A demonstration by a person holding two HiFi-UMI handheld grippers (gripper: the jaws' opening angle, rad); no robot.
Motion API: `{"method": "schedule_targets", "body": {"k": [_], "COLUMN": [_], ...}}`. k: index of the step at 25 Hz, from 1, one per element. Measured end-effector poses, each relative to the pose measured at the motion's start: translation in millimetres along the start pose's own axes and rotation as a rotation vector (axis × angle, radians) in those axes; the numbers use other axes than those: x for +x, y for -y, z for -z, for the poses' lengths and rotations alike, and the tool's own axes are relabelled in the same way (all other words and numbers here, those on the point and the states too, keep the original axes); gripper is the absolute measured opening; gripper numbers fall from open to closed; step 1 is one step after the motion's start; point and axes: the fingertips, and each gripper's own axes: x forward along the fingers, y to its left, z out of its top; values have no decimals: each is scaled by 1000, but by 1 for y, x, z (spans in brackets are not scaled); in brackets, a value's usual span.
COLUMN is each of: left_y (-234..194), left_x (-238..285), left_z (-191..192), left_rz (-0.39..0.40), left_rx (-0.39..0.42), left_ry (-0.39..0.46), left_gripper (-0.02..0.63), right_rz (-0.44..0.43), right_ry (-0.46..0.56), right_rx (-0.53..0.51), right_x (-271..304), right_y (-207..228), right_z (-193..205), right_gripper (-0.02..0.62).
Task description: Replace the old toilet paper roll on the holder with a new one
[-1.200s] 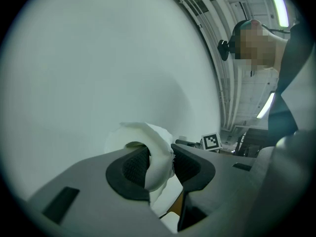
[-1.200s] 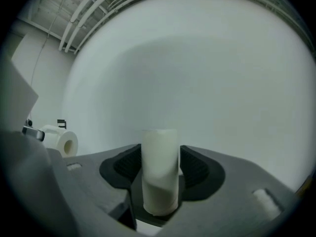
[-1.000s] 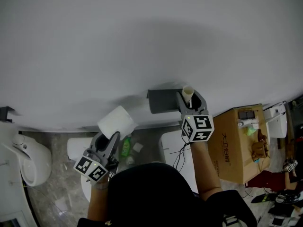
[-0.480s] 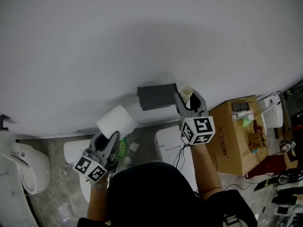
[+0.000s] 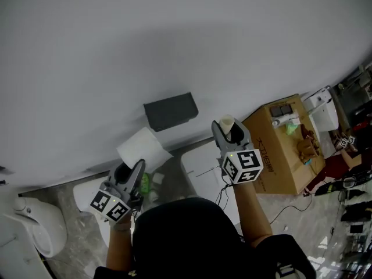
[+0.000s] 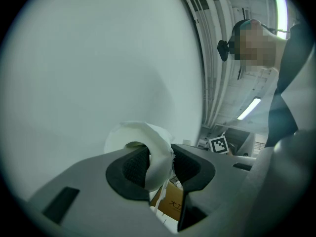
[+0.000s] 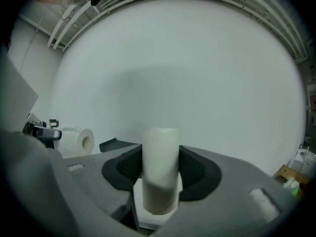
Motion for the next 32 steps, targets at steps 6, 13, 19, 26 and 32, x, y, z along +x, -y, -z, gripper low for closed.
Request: {"method": "schedule_targets", "body": {"k": [6, 13, 19, 26, 32], "left_y": [15, 24, 28, 33, 38], "left_x": [21, 41, 64, 93, 122], "left_z": [10, 19, 12, -17, -60], "left_rz": [68, 132, 173, 241, 306], "left_rx": [-8, -28, 12, 95, 189], "left_ry": [-40, -82, -102, -103, -73], "left_gripper": [141, 141, 141, 141, 141], "right_rz": [57, 114, 139, 179, 210], "right_ry": [-48, -70, -77, -73, -64], "right_rx": [55, 125, 152, 177, 194], "right_x": [-36, -67, -81, -95, -105], "right_y": [16, 24, 24, 28, 29], "right_z": [29, 49, 60, 65, 68], "right_gripper": [195, 195, 195, 195, 195]}}
